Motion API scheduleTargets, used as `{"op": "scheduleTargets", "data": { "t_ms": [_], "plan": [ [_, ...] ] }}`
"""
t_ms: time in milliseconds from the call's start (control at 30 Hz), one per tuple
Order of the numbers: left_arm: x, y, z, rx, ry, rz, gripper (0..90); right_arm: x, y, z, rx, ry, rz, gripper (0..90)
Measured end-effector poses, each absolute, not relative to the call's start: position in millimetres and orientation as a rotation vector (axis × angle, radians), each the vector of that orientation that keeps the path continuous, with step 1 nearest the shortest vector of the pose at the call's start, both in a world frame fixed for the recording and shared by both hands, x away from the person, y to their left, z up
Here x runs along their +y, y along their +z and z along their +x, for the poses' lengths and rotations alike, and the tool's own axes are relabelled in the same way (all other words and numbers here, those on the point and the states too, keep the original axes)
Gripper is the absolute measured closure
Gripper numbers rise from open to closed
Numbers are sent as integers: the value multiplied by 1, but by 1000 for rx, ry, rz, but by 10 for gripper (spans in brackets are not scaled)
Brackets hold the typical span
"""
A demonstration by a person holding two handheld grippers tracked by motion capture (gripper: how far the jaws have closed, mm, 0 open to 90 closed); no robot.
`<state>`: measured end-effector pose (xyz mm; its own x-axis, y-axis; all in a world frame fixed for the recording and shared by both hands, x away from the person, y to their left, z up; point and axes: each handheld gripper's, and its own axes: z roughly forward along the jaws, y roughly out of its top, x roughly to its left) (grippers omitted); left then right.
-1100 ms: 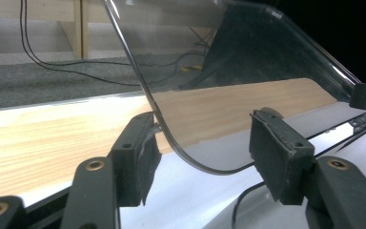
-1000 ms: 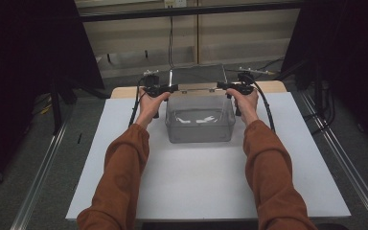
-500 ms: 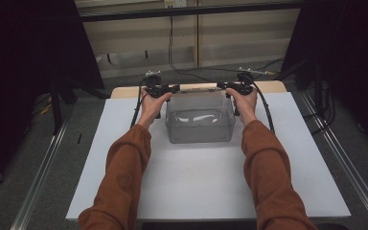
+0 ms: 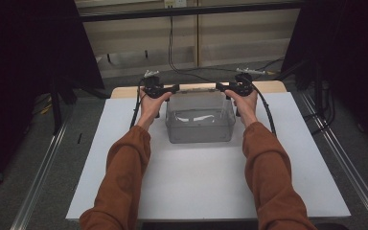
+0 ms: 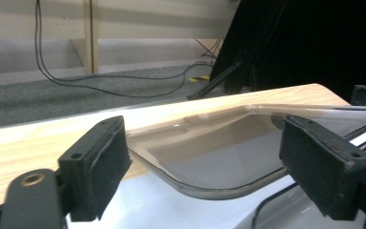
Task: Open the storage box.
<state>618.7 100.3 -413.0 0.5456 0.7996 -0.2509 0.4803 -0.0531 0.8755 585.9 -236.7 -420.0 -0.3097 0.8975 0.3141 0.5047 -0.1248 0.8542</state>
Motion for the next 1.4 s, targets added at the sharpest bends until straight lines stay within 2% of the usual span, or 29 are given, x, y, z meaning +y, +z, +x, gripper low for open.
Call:
{"op": "scheduleTargets", "data": {
  "t_ms": [200,300,467,567,700,1400],
  "plan": [
    [104,-410,617,1062,430,1715,115,-238,-417,583,1762,1409,1526,220],
    [105,-409,617,1061,420,1704,91,-238,-416,581,1757,1410,1508,210],
    [102,-409,612,1024,457,1740,66,-239,-415,579,1755,1373,1504,157],
    [99,-407,608,999,460,1750,64,-239,-414,577,1766,1346,1500,86],
    [98,-406,602,985,456,1742,52,-240,-412,572,1768,1345,1434,56],
    [102,-402,562,880,547,1720,34,-232,-398,538,1672,1367,1274,29]
  ]
}}
